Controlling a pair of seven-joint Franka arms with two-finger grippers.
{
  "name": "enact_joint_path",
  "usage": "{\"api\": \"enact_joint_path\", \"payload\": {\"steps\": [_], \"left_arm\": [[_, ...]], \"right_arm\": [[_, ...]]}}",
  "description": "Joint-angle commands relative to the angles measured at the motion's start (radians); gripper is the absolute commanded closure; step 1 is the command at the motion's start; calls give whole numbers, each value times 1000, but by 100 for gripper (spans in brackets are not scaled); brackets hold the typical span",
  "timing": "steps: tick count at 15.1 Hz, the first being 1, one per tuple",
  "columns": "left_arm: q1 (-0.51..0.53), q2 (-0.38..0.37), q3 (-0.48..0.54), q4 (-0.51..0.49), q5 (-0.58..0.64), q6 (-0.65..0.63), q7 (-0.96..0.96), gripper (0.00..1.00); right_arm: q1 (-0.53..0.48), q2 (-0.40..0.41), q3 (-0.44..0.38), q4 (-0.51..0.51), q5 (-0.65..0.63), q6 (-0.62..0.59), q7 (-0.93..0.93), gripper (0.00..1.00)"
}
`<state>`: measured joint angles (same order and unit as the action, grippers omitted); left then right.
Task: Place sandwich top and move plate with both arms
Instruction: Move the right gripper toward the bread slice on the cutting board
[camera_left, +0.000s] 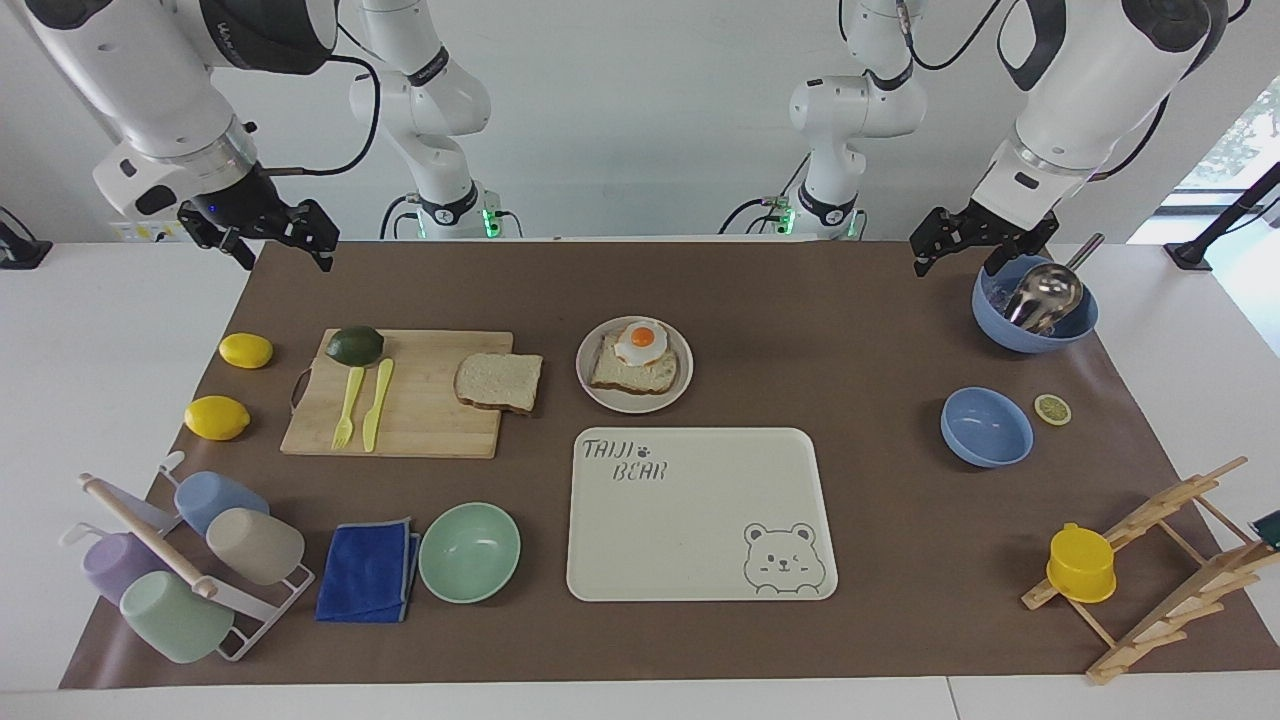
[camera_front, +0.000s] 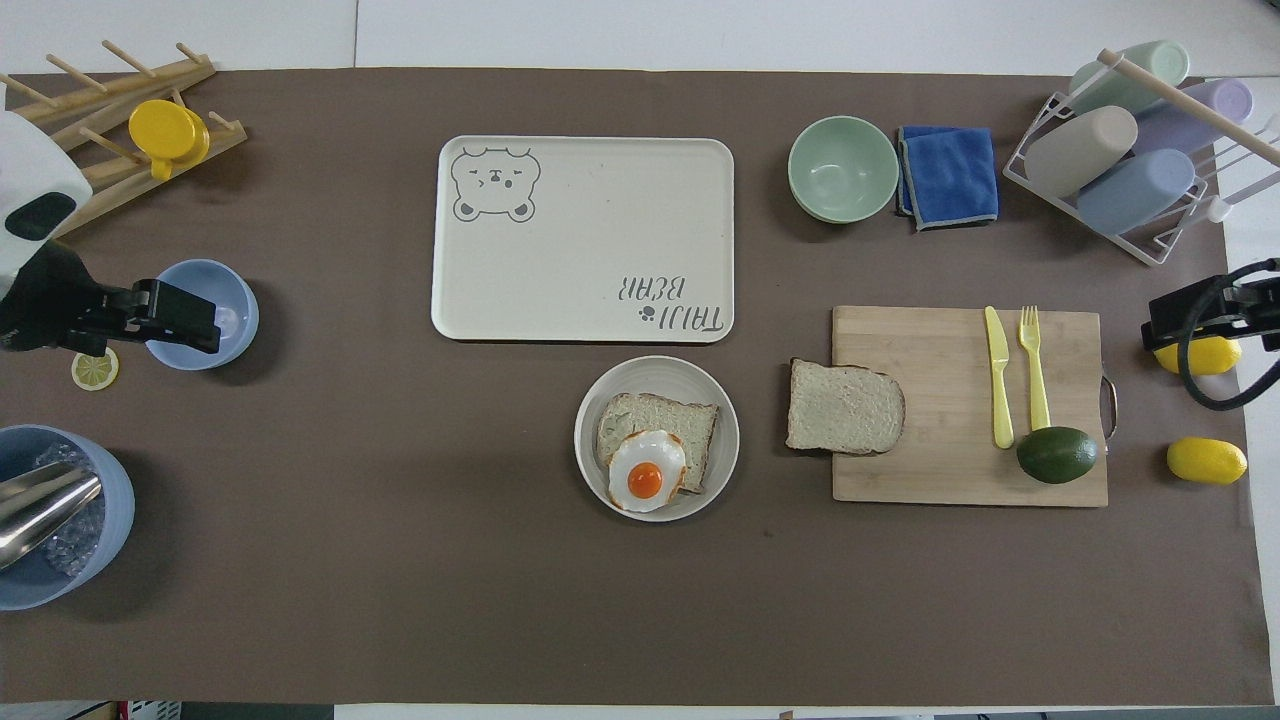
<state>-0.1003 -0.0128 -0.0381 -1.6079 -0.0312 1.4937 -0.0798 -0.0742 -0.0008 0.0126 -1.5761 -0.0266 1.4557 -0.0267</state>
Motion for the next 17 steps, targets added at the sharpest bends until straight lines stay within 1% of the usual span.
{"api": "enact_joint_path", "payload": {"steps": [1, 8, 12, 13, 14, 15, 16, 17], "left_arm": [[7, -15, -6, -9, 16, 0, 8, 0], [7, -13, -6, -9, 16, 0, 8, 0], [7, -15, -5, -9, 16, 0, 8, 0], [7, -15, -5, -9, 16, 0, 8, 0], [7, -15, -6, -9, 16, 0, 8, 0], [7, -13, -5, -9, 16, 0, 8, 0], [7, -15, -6, -9, 16, 0, 8, 0], [7, -15, -6, -9, 16, 0, 8, 0]], "right_arm": [[-12, 12, 10, 16, -9, 5, -18, 0], [-10, 1, 12, -2, 4, 9, -4, 0], [7, -10, 15, -5, 5, -8, -19, 0], [37, -10, 20, -7, 7, 6, -16, 0], [89, -8, 23, -21, -8, 56, -6, 0], [159, -10, 21, -56, -31, 101, 11, 0], [215, 4, 23, -67, -68, 121, 60, 0], [285, 49, 23, -64, -99, 132, 158, 0]]}}
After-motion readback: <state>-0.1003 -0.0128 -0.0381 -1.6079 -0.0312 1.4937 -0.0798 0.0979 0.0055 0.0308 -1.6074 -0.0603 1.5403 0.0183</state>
